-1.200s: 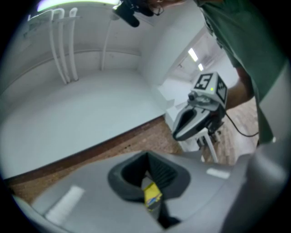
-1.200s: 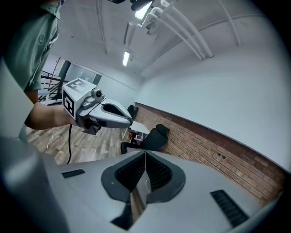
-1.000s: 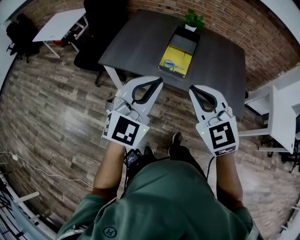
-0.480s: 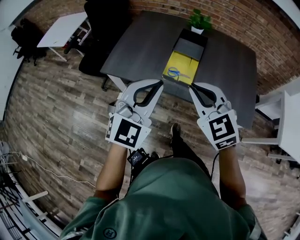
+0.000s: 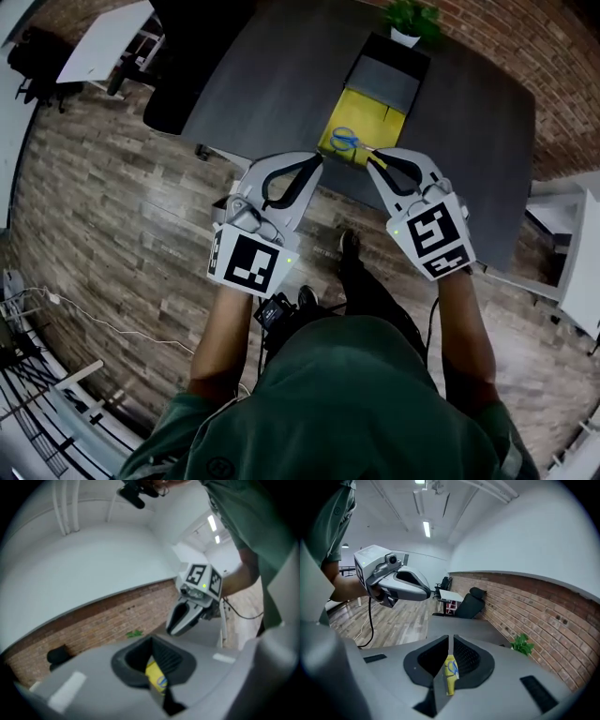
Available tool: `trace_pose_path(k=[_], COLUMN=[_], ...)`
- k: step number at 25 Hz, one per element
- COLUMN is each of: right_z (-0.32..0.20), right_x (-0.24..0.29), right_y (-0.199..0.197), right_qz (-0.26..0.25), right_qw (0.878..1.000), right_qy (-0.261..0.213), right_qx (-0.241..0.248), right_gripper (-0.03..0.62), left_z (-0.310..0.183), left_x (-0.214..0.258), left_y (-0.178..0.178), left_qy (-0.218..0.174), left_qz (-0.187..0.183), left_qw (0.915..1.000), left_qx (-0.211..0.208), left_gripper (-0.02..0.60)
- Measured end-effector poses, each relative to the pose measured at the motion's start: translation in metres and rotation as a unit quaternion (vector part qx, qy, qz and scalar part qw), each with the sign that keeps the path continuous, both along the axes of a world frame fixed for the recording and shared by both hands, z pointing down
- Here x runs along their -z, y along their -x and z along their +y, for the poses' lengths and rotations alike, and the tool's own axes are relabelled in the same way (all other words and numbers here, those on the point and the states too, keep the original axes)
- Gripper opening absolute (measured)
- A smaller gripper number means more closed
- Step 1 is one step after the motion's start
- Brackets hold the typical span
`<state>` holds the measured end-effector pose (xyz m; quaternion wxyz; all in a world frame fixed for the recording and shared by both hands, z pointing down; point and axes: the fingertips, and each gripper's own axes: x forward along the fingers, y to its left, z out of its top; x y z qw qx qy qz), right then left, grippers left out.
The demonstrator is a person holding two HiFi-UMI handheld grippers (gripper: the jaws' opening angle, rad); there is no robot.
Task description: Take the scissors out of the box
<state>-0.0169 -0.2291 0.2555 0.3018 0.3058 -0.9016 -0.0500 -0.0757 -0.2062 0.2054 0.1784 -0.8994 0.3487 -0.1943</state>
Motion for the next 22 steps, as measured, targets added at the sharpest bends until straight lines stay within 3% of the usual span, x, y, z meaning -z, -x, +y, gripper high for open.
trace_pose_path(k=[10,12,22], right_z=[-0.069,-0.079,-0.115], right_x=[-0.077,-0.095,-0.177], right_y=[0.009,0.010,0.021], right_qz=[0.028,0.036,0.073], right_qw=[0.997,0.995,0.985], right_qy=[0.065,0.079,0.131], right_qx=[0.044,0.051,0.089], right_gripper=[0.028,0.061,0.066], left_z=[-0.060,-0.070,-0.111], left_x=[-0.058,-0.071,-0.127], left_y=[-0.005,-0.005,0.003], left_qy=[0.049,0.058,0.096], left_qz=[-0.003,-0.003,0.002], left_qw=[0.9984,0.9977,0.9927], left_qx=[0.027,0.035,0.072], left_gripper=[-0.002,-0.002,-0.002])
